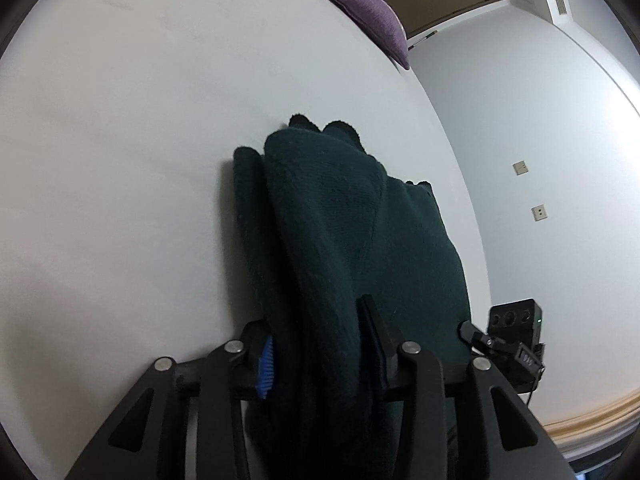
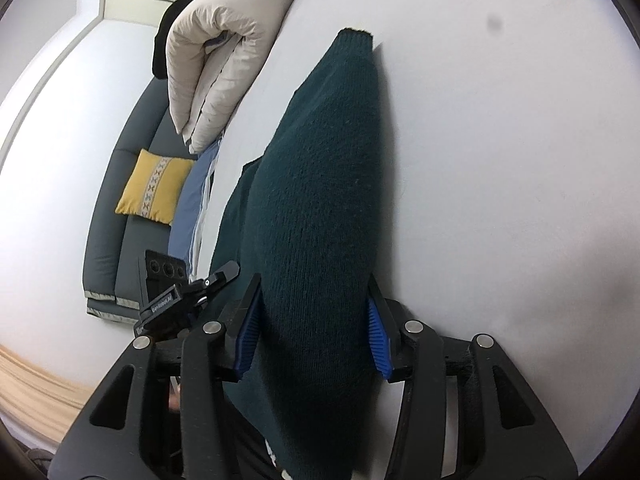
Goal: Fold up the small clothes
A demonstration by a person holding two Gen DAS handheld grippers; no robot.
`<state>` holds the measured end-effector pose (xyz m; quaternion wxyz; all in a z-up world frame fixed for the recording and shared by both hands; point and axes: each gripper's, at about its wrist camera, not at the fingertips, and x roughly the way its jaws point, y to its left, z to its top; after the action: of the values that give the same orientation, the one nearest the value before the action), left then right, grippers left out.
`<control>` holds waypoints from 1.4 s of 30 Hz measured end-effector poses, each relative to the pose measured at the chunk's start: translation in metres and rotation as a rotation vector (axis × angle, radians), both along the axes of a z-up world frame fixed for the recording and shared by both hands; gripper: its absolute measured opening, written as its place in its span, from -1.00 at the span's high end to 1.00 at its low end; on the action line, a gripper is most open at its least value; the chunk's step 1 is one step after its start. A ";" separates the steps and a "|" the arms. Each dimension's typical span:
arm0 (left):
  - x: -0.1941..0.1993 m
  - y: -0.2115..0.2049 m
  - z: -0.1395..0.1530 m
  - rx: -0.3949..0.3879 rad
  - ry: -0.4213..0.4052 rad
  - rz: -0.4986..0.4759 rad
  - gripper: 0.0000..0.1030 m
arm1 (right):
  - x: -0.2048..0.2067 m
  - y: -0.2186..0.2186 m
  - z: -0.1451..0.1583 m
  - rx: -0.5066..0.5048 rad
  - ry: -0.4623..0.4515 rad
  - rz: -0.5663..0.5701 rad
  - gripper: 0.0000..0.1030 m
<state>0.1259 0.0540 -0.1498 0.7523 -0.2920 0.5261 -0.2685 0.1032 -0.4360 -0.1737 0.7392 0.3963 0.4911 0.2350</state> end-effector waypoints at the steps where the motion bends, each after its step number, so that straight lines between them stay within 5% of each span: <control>1: -0.003 0.000 0.006 0.022 -0.018 0.000 0.14 | 0.000 0.000 0.000 0.000 0.000 0.000 0.16; 8: -0.025 0.012 0.023 0.050 -0.075 0.027 -0.02 | -0.026 -0.036 0.023 -0.016 -0.031 -0.128 0.09; 15: -0.056 0.004 0.047 0.103 -0.173 0.078 -0.03 | -0.050 -0.034 0.044 -0.082 -0.084 -0.142 0.09; 18: -0.080 -0.012 0.072 0.201 -0.303 0.085 -0.23 | -0.062 -0.019 0.064 -0.203 -0.145 -0.123 0.09; 21: -0.105 -0.024 0.099 0.312 -0.449 0.125 -0.71 | -0.079 0.011 0.098 -0.447 -0.245 -0.117 0.09; 23: -0.121 -0.030 0.118 0.396 -0.553 0.166 -0.98 | -0.082 0.015 0.106 -0.487 -0.262 -0.122 0.03; 25: -0.137 -0.037 0.136 0.478 -0.661 0.205 -1.00 | -0.090 0.026 0.123 -0.582 -0.309 -0.141 -0.06; 28: -0.151 -0.044 0.154 0.550 -0.744 0.240 -1.00 | -0.111 0.045 0.163 -0.745 -0.438 -0.176 -0.47; 33: -0.174 -0.047 0.183 0.661 -0.891 0.389 -1.00 | -0.136 0.055 0.199 -0.825 -0.551 -0.243 -0.88; 36: -0.195 -0.044 0.202 0.694 -1.010 0.477 -1.00 | -0.150 0.061 0.222 -0.859 -0.620 -0.293 -0.98; 38: -0.205 -0.046 0.211 0.716 -1.067 0.488 -1.00 | -0.172 0.065 0.244 -0.919 -0.719 -0.395 -1.00; 42: -0.220 -0.048 0.227 0.750 -1.147 0.499 -1.00 | -0.187 0.070 0.264 -0.950 -0.785 -0.428 -1.00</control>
<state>-0.0941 0.0055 0.0774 0.9979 0.0608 0.0234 -0.0018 -0.0835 -0.3655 0.0900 0.9888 0.0003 0.1455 -0.0327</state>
